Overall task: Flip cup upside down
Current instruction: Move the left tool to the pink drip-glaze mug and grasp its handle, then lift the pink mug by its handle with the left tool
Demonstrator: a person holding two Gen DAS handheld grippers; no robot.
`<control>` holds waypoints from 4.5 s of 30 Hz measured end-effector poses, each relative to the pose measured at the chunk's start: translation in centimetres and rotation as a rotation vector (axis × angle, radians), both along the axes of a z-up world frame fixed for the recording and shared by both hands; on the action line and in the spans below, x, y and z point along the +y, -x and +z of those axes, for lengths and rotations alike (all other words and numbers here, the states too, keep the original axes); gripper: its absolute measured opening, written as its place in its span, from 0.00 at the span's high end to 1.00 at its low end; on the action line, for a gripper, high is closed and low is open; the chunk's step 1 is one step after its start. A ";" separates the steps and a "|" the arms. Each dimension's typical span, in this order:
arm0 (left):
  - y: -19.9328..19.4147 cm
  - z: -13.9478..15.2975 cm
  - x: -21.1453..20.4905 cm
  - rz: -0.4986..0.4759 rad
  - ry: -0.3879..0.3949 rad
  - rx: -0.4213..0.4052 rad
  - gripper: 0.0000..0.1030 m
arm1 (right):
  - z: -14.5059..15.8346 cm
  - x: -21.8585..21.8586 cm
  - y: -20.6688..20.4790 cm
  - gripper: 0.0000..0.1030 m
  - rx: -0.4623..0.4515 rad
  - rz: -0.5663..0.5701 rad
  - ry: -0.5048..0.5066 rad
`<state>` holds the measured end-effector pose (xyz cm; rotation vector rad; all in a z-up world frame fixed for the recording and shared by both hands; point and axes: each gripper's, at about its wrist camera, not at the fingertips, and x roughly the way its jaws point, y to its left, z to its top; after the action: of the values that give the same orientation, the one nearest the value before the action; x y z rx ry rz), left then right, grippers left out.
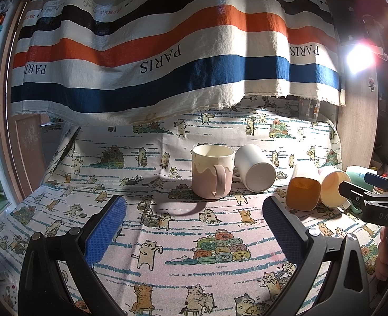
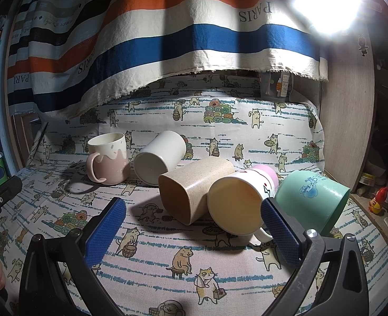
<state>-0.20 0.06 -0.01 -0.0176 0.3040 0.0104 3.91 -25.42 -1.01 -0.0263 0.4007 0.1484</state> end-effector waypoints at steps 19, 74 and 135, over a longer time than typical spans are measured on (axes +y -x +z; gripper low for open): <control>0.6 1.3 -0.5 0.026 -0.070 0.039 0.00 | 0.8 -0.8 1.2 0.00 -0.066 0.021 -0.060; -9.7 -0.2 -2.7 -0.108 -0.050 0.400 0.87 | 3.0 -1.3 0.6 0.01 -0.091 -0.025 0.060; -7.0 1.9 0.9 -0.184 0.091 0.420 0.36 | 1.3 6.1 -1.4 0.39 0.171 0.323 0.004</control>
<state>6.76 1.01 1.84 -0.0786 0.7251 -0.1844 5.29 -19.29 0.28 -0.0830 0.5659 0.4704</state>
